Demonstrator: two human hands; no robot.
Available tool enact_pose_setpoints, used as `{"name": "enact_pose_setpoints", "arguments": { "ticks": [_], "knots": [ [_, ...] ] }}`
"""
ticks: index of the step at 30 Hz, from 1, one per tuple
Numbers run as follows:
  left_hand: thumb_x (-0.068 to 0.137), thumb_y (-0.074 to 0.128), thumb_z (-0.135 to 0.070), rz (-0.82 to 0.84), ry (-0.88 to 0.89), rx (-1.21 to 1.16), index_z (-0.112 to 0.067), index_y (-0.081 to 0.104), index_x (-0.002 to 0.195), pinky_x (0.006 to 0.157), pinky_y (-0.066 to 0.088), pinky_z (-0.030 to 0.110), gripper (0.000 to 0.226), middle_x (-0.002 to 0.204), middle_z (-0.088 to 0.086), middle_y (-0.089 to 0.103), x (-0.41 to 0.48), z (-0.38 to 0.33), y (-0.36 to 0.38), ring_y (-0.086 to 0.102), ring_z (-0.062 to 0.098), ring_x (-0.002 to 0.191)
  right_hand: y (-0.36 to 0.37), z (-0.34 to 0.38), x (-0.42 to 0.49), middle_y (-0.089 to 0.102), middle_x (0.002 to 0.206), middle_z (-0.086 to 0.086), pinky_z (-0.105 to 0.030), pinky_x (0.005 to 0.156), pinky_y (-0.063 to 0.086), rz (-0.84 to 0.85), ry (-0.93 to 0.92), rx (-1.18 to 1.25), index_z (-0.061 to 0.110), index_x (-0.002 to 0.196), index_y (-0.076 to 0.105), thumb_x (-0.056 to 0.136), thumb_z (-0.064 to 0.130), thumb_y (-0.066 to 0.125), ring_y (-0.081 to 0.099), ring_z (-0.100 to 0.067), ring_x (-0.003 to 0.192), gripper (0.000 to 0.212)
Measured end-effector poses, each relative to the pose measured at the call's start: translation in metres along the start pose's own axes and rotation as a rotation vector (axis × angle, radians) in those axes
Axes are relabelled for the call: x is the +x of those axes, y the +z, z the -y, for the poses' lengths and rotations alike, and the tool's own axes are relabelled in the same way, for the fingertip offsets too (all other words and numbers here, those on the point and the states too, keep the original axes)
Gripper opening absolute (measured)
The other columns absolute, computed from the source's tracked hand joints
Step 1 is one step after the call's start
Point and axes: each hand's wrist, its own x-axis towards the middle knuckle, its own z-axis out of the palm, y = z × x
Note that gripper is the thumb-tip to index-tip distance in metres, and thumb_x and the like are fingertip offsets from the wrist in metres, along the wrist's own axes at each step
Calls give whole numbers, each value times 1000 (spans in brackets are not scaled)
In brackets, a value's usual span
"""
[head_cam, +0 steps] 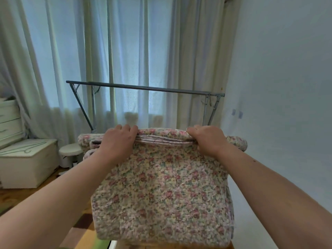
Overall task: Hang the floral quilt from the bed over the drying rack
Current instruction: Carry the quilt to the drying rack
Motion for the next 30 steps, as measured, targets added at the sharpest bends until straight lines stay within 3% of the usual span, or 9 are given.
{"name": "enact_pose_setpoints", "arguments": {
  "ticks": [8, 14, 25, 30],
  "knots": [
    [83, 42, -12, -1, -25, 113, -15, 42, 113, 56, 32, 30, 30, 98, 6, 57, 90, 0, 57, 54, 24, 84, 67, -61, 82, 62, 96, -4, -32, 58, 49, 27, -46, 14, 18, 108, 45, 74, 16, 54, 61, -26, 82, 35],
    [85, 42, -14, -20, -52, 160, -16, 44, 110, 50, 27, 29, 26, 89, 5, 58, 148, 10, 102, 41, 19, 61, 116, -86, 131, 61, 92, -8, -28, 50, 32, -51, -60, -11, 13, 106, 47, 74, 12, 52, 60, -27, 75, 32],
    [85, 46, -17, -12, -29, 127, -20, 42, 115, 51, 28, 28, 30, 95, 1, 57, 267, 60, 220, 55, 19, 77, 220, -110, 266, 60, 92, -8, -30, 49, 31, -21, -82, -59, 12, 104, 45, 76, 9, 52, 58, -27, 71, 29],
    [85, 43, -16, -72, -23, 168, -18, 45, 110, 49, 23, 28, 25, 90, 2, 56, 335, 97, 264, 40, 17, 65, 254, -128, 343, 60, 97, -11, -31, 51, 31, -68, -62, -61, 10, 105, 46, 75, 11, 53, 60, -30, 76, 30]
  ]
}}
